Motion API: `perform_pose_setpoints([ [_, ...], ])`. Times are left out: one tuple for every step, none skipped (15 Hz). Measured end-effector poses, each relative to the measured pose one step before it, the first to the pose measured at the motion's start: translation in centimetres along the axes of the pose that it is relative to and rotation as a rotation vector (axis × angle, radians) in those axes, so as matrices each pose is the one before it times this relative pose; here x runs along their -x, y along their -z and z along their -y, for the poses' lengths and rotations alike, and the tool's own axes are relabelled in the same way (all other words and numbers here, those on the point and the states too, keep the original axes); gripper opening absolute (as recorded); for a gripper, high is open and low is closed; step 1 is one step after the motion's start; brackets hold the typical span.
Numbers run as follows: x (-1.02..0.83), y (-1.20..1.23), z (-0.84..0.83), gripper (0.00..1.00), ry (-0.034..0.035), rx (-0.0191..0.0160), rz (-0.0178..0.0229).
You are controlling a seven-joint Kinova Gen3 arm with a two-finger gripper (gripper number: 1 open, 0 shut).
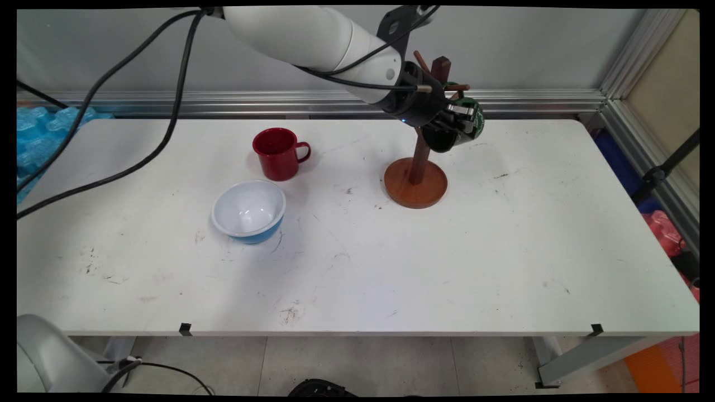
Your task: Place the picked object on the table
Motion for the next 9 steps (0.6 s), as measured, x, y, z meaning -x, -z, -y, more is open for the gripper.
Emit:
perform_pose_setpoints([
  [-0.101, 0.053, -0.167, 0.00, -0.00249, 0.00415, -0.00198],
  [-0.116, 0.108, -0.227, 0.00, -0.00314, 0.00564, -0.00225],
  [-0.075, 0.088, -0.169, 0.00, -0.00257, 0.00438, -0.00130],
  [-0.041, 0.135, -0.210, 0.00, -0.00311, 0.00562, -0.00061],
  [-0.016, 0.122, -0.180, 0.00, -0.00247, 0.00471, 0.00003],
  [0.021, 0.149, -0.221, 0.00, -0.00292, 0.00595, 0.00084],
  [0.051, 0.160, -0.236, 0.00, -0.00305, 0.00670, 0.00155],
  [0.021, 0.127, -0.208, 0.00, -0.00302, 0.00600, 0.00115],
  [0.008, 0.150, -0.228, 0.00, -0.00345, 0.00701, 0.00077],
])
